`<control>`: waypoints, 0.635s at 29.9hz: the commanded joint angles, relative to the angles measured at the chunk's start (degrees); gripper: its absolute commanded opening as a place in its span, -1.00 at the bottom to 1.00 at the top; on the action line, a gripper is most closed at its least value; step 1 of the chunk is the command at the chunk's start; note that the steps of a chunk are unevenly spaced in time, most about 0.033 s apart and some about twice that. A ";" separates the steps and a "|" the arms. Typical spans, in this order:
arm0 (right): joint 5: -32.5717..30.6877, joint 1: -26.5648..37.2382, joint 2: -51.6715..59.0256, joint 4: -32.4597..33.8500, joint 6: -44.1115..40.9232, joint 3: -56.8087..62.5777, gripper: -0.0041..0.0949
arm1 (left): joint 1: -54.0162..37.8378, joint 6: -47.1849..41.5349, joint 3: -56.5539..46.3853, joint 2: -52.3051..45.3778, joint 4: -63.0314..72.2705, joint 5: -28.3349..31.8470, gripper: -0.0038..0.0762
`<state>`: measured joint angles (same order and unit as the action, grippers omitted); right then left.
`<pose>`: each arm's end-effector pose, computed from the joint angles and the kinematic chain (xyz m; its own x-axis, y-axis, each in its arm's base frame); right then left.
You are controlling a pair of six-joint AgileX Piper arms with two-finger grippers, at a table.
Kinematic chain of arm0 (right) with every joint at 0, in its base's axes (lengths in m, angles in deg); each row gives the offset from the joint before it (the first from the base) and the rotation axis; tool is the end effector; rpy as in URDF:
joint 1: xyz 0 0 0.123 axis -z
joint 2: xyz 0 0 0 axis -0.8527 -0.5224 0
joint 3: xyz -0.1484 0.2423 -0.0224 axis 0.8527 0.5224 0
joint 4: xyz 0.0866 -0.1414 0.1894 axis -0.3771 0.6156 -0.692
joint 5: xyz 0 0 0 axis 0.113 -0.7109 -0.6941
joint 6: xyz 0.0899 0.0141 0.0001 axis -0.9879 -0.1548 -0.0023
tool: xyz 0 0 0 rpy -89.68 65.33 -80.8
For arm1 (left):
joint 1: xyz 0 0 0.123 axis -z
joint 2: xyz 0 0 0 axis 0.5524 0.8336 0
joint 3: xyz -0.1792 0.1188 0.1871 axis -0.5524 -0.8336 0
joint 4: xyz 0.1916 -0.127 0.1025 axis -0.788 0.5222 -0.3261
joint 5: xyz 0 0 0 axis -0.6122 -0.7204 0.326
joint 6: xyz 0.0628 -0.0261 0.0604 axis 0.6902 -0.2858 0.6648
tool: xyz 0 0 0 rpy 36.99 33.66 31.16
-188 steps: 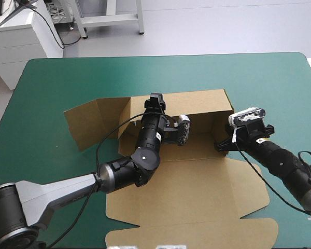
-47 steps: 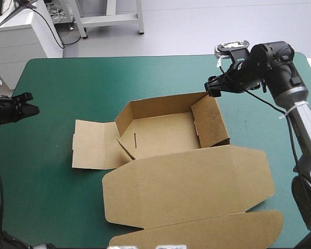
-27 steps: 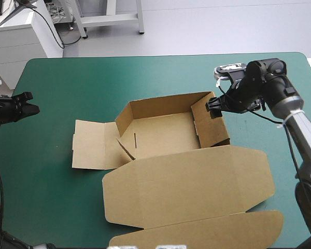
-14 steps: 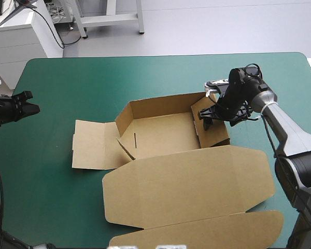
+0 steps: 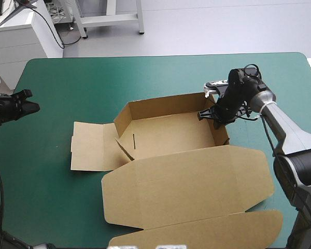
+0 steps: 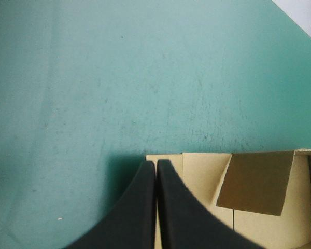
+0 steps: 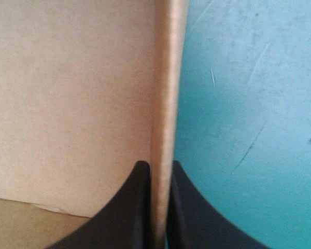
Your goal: Fold the box
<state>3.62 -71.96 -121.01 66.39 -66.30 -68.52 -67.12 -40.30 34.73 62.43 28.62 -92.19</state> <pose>0.3824 0.1031 0.2733 -0.9550 -0.2234 -0.1949 -0.2499 0.9603 0.1237 0.3209 0.1371 0.3241 -0.7756 -0.4517 -0.4409 -0.1115 0.7856 -0.6086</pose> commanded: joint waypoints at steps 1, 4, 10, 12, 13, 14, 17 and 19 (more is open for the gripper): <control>-1.22 0.02 2.92 0.24 1.22 -3.19 -0.92 | -0.14 -0.41 1.35 -2.39 4.82 -1.15 -0.93; -0.37 0.02 4.04 0.95 0.51 -5.72 -0.92 | -0.14 -0.31 1.35 -2.28 5.41 -1.25 -0.92; -1.03 0.02 10.72 2.42 0.51 -9.60 -0.92 | -0.14 -0.31 1.35 -1.91 5.26 -0.98 -0.92; -1.04 0.02 13.75 2.50 0.75 -9.60 -0.92 | -0.14 -0.17 1.35 -1.64 5.14 -0.99 -0.92; -1.28 0.02 15.43 2.50 0.75 -9.60 -0.92 | -0.14 0.23 1.35 -1.40 5.04 -0.99 -0.92; -1.40 0.02 17.08 2.33 0.75 -9.60 -0.92 | -0.14 0.52 1.35 -1.11 5.04 -0.99 -0.92; -1.26 0.02 21.25 1.91 0.61 -9.60 -0.92 | -0.14 0.62 1.35 -0.61 4.93 -0.87 -0.92; -0.25 0.02 23.29 1.91 -0.30 -9.60 -0.92 | -0.14 2.22 1.35 -0.23 5.05 -0.32 -0.92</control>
<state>2.41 -72.04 -102.93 69.32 -65.91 -76.22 -67.12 -39.58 34.73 64.19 30.04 -93.12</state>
